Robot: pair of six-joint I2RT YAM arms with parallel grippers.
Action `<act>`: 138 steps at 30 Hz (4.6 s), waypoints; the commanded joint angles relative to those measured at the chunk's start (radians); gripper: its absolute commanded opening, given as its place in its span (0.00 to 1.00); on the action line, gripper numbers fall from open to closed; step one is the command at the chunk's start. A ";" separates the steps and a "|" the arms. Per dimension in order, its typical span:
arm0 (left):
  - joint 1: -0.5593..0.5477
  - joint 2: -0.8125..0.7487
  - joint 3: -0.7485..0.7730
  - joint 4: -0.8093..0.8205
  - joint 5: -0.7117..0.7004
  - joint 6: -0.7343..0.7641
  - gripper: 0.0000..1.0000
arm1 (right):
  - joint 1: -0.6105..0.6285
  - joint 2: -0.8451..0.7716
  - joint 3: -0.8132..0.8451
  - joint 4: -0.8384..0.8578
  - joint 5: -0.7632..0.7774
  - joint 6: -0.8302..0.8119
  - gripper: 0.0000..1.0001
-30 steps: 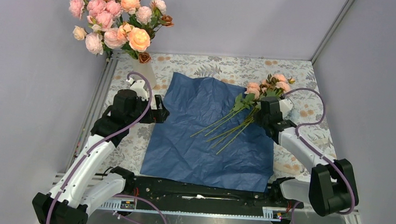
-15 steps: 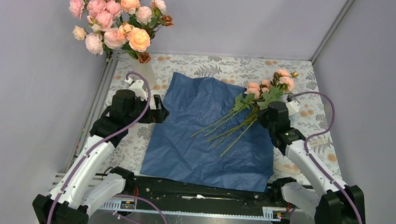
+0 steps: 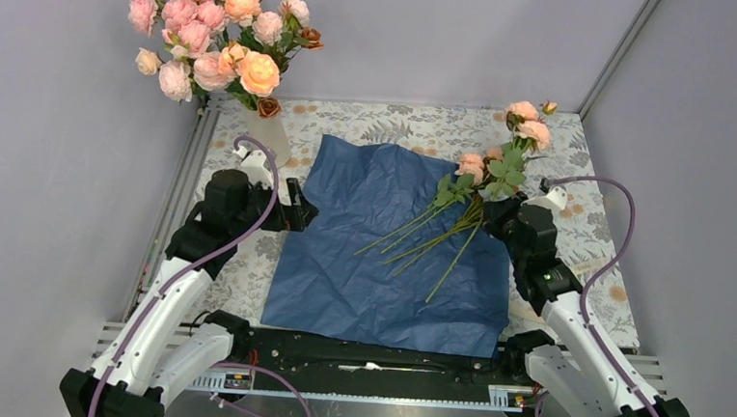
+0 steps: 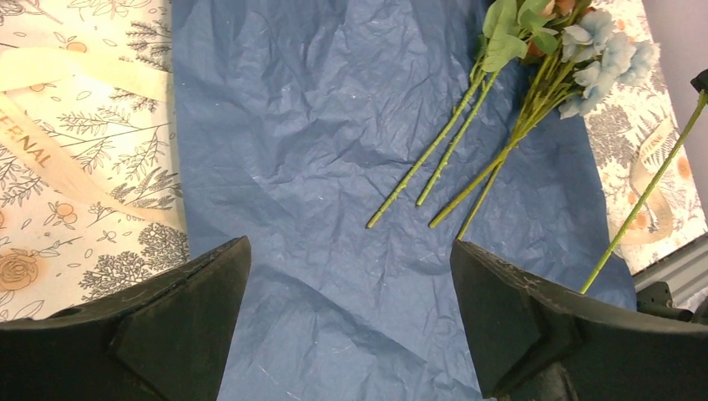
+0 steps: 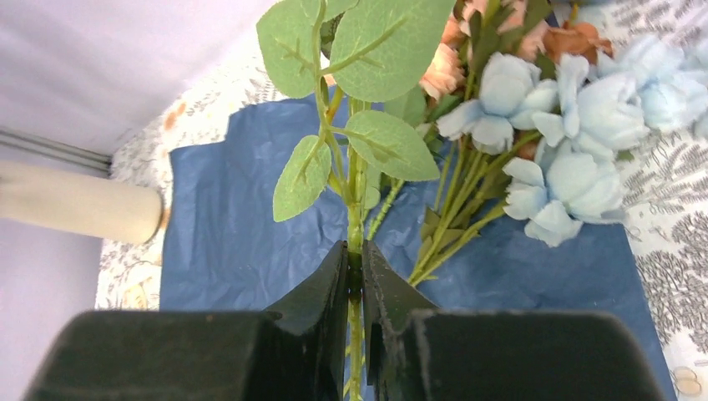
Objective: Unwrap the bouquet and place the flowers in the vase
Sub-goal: Pick up the fake flower from the wrapping paper, then insert the fake flower into the vase.
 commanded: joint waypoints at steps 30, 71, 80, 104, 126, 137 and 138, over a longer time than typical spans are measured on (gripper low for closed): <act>-0.351 0.049 -0.084 0.938 0.183 -0.527 0.96 | 0.465 0.127 0.144 0.572 -0.635 -0.066 0.00; -0.335 0.058 0.147 0.438 0.169 -0.130 0.00 | 0.549 0.032 0.231 0.136 -0.456 -0.299 0.58; -0.175 0.129 0.339 0.126 0.182 0.266 0.00 | 0.547 -0.096 0.235 -0.034 -0.268 -0.403 0.92; 0.256 0.135 0.478 0.563 0.014 0.326 0.00 | 0.547 -0.234 0.353 -0.277 0.094 -0.589 1.00; 0.417 0.198 0.378 1.115 -0.154 0.144 0.00 | 0.547 -0.366 0.320 -0.277 0.148 -0.530 1.00; 0.421 0.237 0.303 1.170 -0.143 0.151 0.00 | 0.547 -0.415 0.313 -0.280 0.152 -0.492 1.00; 0.420 0.237 0.299 1.167 -0.141 0.156 0.00 | 0.547 -0.419 0.313 -0.284 0.156 -0.490 1.00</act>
